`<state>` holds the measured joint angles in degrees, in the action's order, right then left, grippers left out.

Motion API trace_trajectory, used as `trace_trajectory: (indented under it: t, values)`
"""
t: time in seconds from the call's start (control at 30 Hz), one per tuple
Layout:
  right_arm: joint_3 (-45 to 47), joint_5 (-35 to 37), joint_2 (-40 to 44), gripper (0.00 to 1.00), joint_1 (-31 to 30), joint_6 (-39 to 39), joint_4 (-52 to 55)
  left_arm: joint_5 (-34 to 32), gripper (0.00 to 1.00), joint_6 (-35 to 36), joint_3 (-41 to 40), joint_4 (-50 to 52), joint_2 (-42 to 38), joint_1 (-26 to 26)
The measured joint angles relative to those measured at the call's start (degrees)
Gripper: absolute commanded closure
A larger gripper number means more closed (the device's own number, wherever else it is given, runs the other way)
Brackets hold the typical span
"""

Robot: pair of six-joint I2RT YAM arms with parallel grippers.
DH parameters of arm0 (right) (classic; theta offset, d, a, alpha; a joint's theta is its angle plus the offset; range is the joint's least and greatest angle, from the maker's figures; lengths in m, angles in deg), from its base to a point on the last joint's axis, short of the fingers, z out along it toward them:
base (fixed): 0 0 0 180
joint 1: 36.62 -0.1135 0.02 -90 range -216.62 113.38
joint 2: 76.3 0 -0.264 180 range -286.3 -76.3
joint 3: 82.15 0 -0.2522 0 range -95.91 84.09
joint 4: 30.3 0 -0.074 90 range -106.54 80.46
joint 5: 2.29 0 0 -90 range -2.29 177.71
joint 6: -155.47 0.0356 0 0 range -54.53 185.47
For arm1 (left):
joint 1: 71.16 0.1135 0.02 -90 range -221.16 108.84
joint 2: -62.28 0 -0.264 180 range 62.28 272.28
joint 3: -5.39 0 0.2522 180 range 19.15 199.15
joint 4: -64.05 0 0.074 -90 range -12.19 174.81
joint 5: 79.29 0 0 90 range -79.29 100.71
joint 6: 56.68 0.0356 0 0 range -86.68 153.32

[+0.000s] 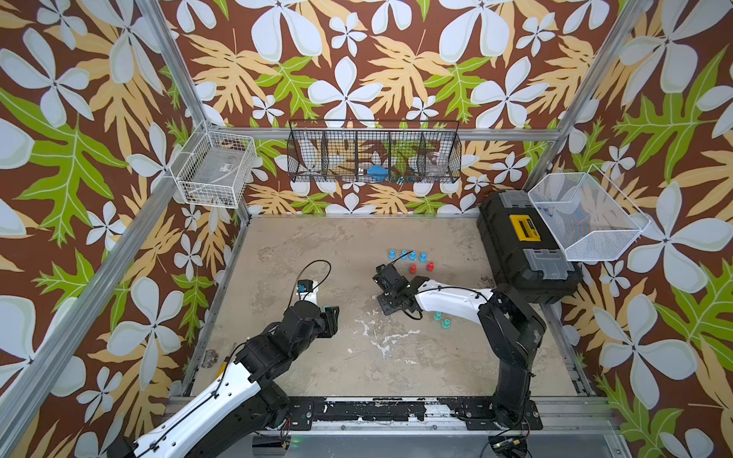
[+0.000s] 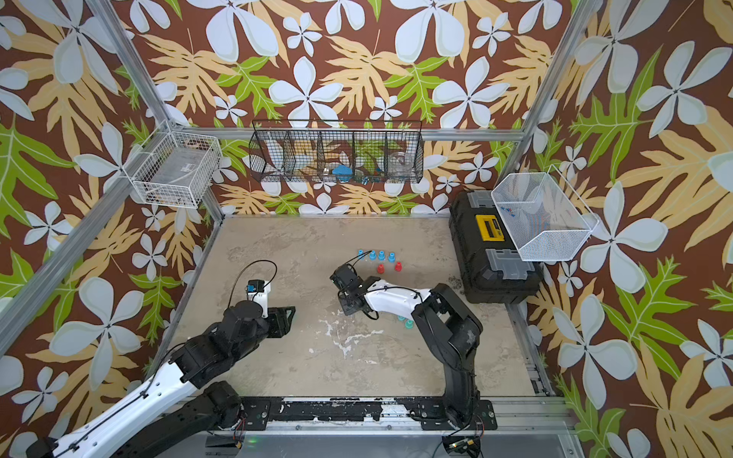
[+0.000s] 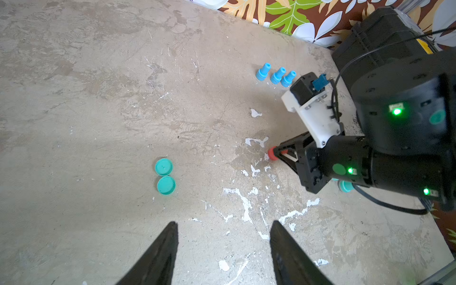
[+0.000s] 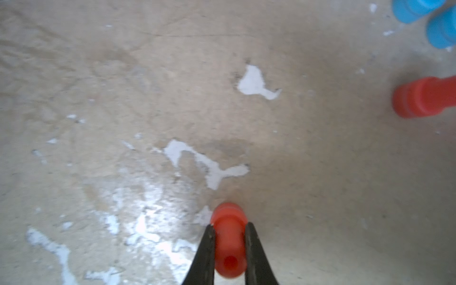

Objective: Close the stamp cap
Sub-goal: Move the stamp at the center of the board.

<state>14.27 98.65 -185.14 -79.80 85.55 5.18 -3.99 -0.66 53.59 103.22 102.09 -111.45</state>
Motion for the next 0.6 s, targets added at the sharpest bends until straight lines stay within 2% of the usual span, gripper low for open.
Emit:
trace_trajectory:
  t: [0.2, 0.6]
  values:
    - [-1.66, -0.02, -0.76, 0.94, 4.59, -2.36, 1.22, 0.22, 0.39, 0.00, -0.04, -0.02, 0.04, 0.02]
    - [-18.71, -0.52, -11.69, 0.93, 9.16, -5.68, 7.39, 0.22, 0.39, 0.02, -0.04, -0.15, 0.44, 0.17]
